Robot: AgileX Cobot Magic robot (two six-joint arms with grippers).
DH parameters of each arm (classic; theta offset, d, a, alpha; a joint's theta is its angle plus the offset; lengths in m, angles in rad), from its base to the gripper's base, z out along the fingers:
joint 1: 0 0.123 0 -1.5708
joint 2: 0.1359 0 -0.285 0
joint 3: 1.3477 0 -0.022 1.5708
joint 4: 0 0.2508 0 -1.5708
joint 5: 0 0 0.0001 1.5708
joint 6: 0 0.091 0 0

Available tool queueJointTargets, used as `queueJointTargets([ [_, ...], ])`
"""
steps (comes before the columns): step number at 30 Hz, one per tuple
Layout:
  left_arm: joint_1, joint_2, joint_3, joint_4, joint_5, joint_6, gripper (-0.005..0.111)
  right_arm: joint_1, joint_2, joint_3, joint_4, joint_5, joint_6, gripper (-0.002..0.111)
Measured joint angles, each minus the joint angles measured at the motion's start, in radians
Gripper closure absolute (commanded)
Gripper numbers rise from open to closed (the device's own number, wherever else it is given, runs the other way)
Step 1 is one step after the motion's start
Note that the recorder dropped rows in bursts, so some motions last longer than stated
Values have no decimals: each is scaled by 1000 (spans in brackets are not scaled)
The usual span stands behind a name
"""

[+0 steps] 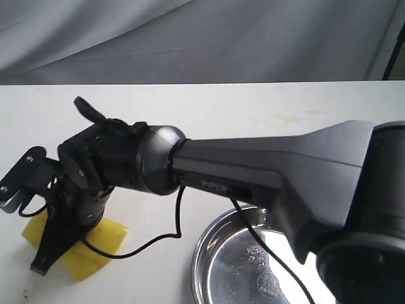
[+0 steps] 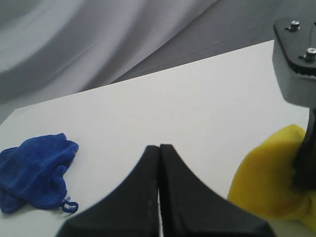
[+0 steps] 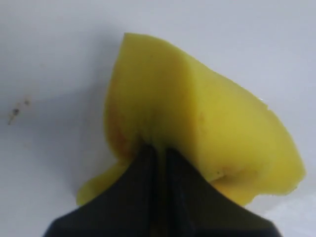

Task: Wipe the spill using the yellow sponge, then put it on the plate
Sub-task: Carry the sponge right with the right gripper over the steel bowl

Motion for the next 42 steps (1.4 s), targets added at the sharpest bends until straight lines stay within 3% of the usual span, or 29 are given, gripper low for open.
queueJointTargets([
  [7,0,0,0,0,0,0,107,31,-21,2,-9,5,-42,108],
  [18,0,0,0,0,0,0,107,31,-296,3,-400,219,106,108],
  [23,0,0,0,0,0,0,107,17,-396,14,-450,257,176,108],
  [28,0,0,0,0,0,0,107,-89,-590,268,-465,194,310,108],
  [33,0,0,0,0,0,0,107,-104,-819,652,-523,-23,480,108],
  [42,0,0,0,0,0,0,107,-105,-1007,918,-700,-92,753,108],
])
